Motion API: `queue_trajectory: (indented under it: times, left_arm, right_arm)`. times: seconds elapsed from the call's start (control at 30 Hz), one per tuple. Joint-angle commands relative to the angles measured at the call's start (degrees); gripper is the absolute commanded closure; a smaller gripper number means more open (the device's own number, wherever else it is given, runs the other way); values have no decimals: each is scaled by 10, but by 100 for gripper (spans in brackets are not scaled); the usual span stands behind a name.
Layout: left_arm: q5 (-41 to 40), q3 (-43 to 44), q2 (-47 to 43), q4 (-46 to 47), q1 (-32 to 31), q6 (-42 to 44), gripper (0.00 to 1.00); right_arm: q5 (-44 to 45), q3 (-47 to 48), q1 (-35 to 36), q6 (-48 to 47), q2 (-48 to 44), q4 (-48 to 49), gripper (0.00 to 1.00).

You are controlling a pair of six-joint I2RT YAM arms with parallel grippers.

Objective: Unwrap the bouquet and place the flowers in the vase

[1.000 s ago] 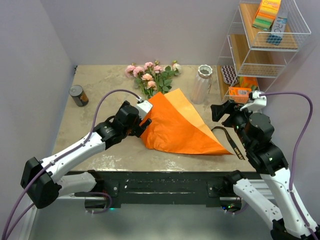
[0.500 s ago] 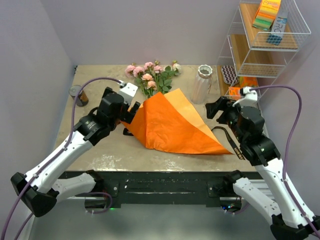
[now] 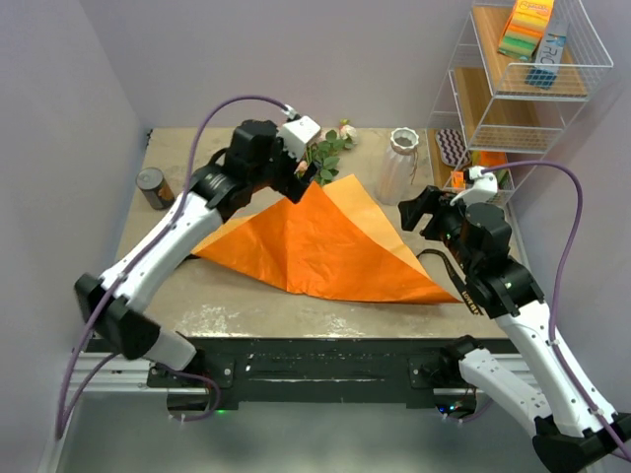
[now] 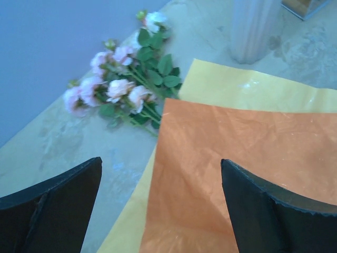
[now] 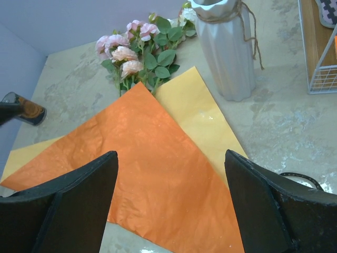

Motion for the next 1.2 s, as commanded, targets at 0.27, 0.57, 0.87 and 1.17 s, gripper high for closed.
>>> queue_trajectory:
  times: [0.27, 0.57, 0.87, 1.17]
  left_arm:
    - [262, 9, 237, 37, 143, 24, 1]
    - [265, -3, 297, 45, 173, 44, 1]
    - [289, -3, 338, 46, 189, 48, 11]
    - [351, 4, 319, 35, 189, 44, 67]
  right_arm:
    - [19, 37, 3, -33, -14, -21, 14]
    - [9, 34, 2, -31, -13, -16, 14]
    - [8, 35, 2, -34, -16, -14, 15]
    - [3, 41, 3, -31, -24, -18, 17]
